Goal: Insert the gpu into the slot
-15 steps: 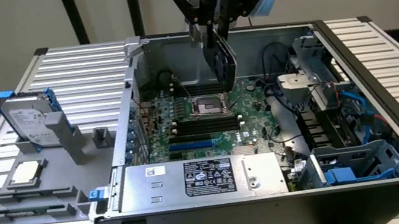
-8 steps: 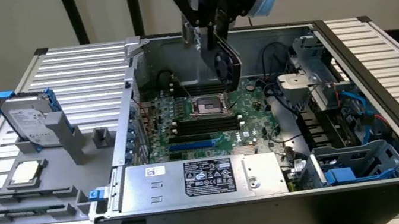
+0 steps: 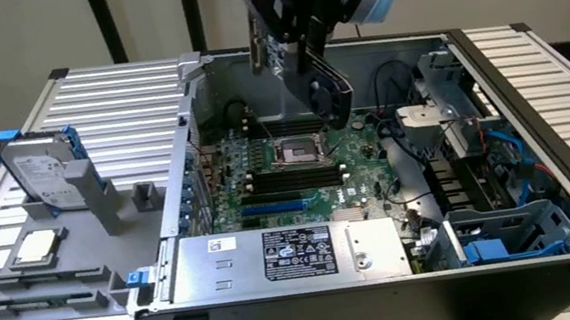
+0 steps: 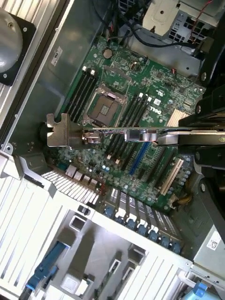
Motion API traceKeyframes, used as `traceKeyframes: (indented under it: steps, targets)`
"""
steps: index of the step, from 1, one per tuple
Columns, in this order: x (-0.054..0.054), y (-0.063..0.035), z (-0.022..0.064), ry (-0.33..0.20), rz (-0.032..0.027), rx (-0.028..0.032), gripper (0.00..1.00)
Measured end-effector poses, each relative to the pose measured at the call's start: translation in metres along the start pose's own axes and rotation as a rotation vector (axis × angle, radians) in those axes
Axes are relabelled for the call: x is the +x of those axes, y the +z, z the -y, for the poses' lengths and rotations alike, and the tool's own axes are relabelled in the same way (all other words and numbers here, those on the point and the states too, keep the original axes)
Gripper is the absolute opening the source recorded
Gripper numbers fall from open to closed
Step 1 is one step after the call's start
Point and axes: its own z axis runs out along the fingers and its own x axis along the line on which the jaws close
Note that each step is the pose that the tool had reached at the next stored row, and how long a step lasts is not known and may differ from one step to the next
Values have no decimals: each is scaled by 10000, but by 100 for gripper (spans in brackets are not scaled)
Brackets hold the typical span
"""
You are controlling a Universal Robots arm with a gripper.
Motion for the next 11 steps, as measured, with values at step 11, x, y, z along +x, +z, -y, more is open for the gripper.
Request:
traceKeyframes:
  steps: [11]
  targets:
    - [-2,49,4,-2002,-108,88,26]
